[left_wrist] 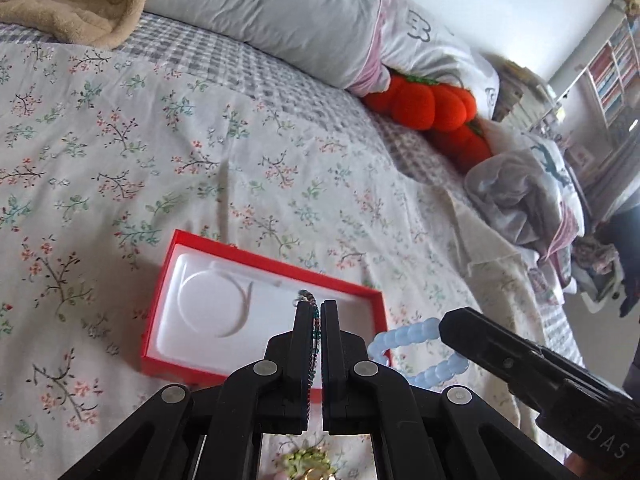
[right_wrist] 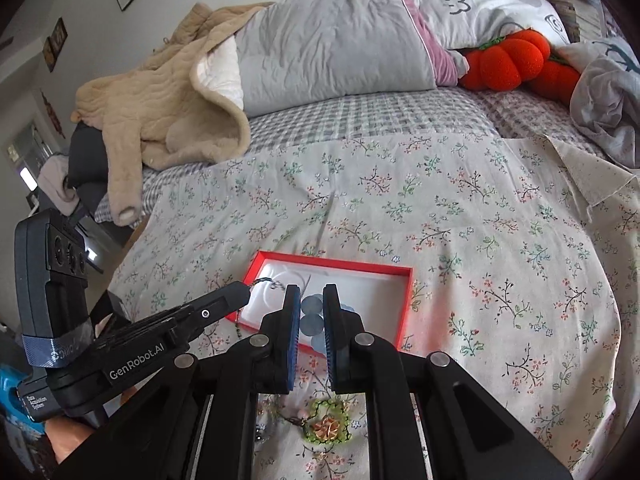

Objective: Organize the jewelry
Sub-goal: 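Carry both bracelets into the red box and open both tools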

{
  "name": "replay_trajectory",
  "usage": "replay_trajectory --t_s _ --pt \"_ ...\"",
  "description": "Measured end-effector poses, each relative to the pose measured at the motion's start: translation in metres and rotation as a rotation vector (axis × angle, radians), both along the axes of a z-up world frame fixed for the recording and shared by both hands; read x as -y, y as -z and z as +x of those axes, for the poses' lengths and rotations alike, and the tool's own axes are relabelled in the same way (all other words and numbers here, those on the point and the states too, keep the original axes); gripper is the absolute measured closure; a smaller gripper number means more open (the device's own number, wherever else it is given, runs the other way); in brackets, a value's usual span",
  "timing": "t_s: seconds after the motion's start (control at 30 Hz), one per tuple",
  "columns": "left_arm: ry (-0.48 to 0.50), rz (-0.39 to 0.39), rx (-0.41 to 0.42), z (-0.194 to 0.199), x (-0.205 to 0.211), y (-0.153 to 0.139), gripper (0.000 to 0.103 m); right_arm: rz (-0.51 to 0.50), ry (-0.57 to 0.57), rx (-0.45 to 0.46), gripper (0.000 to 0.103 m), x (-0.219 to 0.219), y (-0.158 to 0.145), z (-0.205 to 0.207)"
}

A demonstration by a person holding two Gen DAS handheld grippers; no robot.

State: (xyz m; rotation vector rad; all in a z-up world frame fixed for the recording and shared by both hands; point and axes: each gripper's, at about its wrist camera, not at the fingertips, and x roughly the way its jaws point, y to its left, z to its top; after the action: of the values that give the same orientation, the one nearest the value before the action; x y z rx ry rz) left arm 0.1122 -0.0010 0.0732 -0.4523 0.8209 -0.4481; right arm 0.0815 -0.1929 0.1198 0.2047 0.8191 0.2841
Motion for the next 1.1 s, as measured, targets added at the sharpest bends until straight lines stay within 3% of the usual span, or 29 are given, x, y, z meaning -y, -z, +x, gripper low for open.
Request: replay_trajectory --t_s 0.23,0.47,0.73,0.93,0.97,1.1 --pt "-0.079 0.072 -0.043 0.020 -0.008 0.031 0.103 0.032 -0.007 -0.024 0.091 -0.007 0.020 0.021" --pt "-0.121 0.203 -0.066 0.025 -0.010 0.043 0.103 -0.056 0.050 -0.078 0.091 0.003 0.049 0.036" --pt "-0.129 0.243 -0.075 0.026 -0.007 0.047 0.103 -0.068 0.059 -0.121 0.091 0.011 0.064 0.040" --pt "-0.104 0.267 -0.063 0.021 -0.004 0.037 0.103 -0.057 0.049 -0.134 0.090 0.014 0.059 0.035" --pt "-0.098 0.280 -0.059 0.017 -0.003 0.034 0.097 -0.057 0.042 -0.135 0.089 0.014 0.056 0.033" --pt "-0.085 0.330 -0.061 0.001 -0.005 0.026 0.068 -0.068 0.022 -0.143 0.067 0.017 0.048 0.019"
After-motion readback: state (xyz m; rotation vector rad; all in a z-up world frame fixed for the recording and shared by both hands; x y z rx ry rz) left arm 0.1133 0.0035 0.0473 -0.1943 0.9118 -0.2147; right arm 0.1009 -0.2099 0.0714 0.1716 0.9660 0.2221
